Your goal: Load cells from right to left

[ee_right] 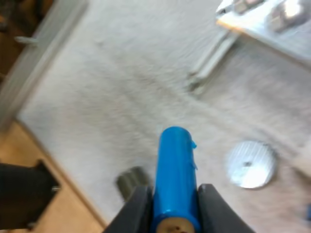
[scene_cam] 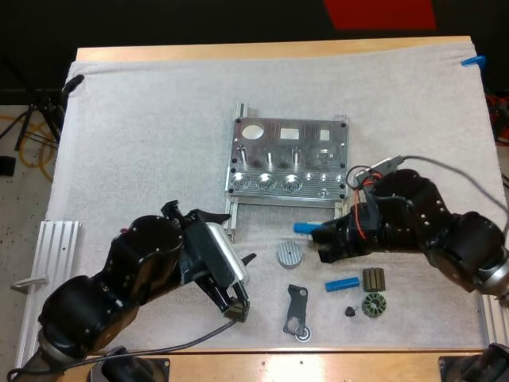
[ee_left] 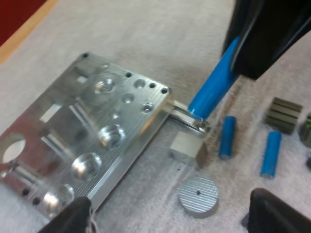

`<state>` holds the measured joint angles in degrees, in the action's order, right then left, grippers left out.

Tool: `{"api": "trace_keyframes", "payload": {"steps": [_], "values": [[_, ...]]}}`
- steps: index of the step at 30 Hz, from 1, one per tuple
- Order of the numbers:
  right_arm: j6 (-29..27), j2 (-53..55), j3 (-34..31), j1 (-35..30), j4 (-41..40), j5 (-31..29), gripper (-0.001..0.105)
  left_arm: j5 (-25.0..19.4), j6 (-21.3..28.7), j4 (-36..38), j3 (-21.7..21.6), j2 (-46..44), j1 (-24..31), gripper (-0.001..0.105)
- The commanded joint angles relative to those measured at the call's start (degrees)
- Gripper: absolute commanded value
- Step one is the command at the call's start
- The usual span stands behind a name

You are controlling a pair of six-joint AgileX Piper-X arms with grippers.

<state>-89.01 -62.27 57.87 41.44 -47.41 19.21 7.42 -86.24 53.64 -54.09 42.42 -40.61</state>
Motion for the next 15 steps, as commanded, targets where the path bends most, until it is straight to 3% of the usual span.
{"api": "trace_keyframes", "payload": {"steps": [1, 9, 15], "values": [[-2.6, 0.2, 1.5, -0.1, -2.0, -2.3, 0.016, -2.7, -2.4, 0.1, -0.4, -0.6, 0.0, 0.065], [-6.3, 0.2, 5.1, -0.1, -8.1, -10.2, 0.016, -13.2, -8.6, 1.8, -0.4, -1.0, 0.0, 0.065], [-6.3, -2.4, 7.4, -1.8, -13.3, -11.2, 0.016, -13.5, -8.6, 2.2, -0.4, -1.0, 0.0, 0.065]]}}
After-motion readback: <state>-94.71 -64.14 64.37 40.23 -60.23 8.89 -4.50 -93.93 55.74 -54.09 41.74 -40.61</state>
